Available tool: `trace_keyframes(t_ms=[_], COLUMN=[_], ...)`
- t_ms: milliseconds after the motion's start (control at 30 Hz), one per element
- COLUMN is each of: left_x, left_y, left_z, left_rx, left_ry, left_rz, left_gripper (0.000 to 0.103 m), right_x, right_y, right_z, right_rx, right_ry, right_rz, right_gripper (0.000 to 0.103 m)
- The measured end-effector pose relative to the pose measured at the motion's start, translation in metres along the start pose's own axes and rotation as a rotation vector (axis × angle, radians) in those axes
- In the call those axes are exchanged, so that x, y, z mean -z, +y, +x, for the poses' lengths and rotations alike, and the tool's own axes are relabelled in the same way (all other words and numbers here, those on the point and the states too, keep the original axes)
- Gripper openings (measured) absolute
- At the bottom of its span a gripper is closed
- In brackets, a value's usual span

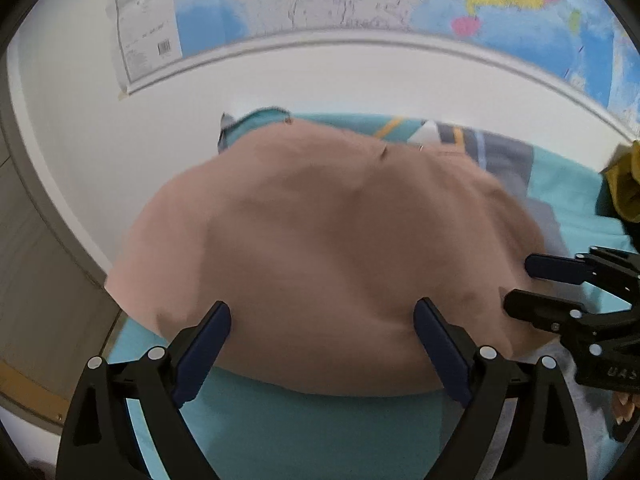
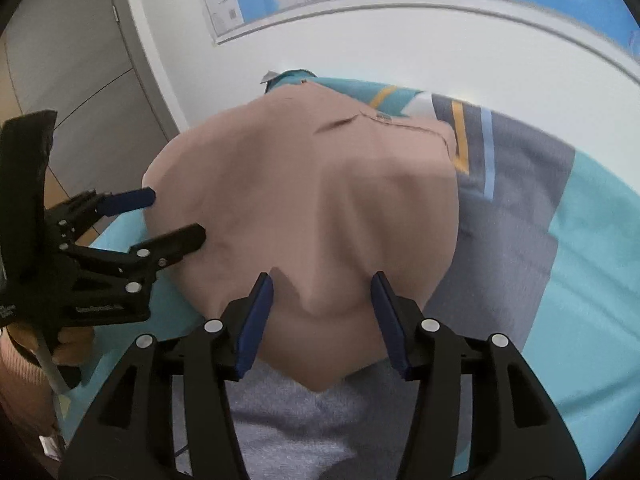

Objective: Fold large clothes

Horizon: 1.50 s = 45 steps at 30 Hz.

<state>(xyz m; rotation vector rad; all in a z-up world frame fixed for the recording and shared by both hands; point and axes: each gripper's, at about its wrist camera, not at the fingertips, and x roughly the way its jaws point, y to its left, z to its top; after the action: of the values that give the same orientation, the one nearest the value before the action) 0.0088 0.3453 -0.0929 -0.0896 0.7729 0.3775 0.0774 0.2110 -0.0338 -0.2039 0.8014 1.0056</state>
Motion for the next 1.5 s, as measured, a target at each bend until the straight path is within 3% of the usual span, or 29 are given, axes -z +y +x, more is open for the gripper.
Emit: trace_keyframes(t_ms=[167, 433, 500, 667, 900, 1500], left_x=[0.003, 0.017, 0.021, 0.033, 0.049, 0.073], left_y=[0.006, 0.001, -0.002, -0.007, -0.015, -0.027], left_z=[-0.015, -0.056, -0.063, -0.08, -0.104, -0.137], left_rx=[0.011, -0.051, -0.037, -0.071, -0.091, -0.102], left_ry=[-0.026, -0.143, -0.147, -0.149, -0.164, -0.178], left_rz=[-0.05, -0.056, -0.051, -0.081, -0.127, -0.134], left_gripper=[0.09, 0.096, 0.096, 0.096, 0.096, 0.096], right_x=[0.003, 0.026, 0.032, 0.045, 0.056, 0.082], right_y=[0.004, 0.024, 0.028, 0.04, 0.047, 0.044], right_z=[-0.018, -0.057, -0.066, -0.09, -0.118, -0.138], right_rx=[-0.015, -0.002, -0.012, -0.068, -0.013, -0.037], right_ry=[-0.047, -0.124, -0.134, -0.176, -0.216, -0.212], right_rz=[0.014, -0.031, -0.037, -0.081, -0.101, -0.045], right_gripper=[0.052, 0.074, 0.085, 0.097, 0.097, 0.097])
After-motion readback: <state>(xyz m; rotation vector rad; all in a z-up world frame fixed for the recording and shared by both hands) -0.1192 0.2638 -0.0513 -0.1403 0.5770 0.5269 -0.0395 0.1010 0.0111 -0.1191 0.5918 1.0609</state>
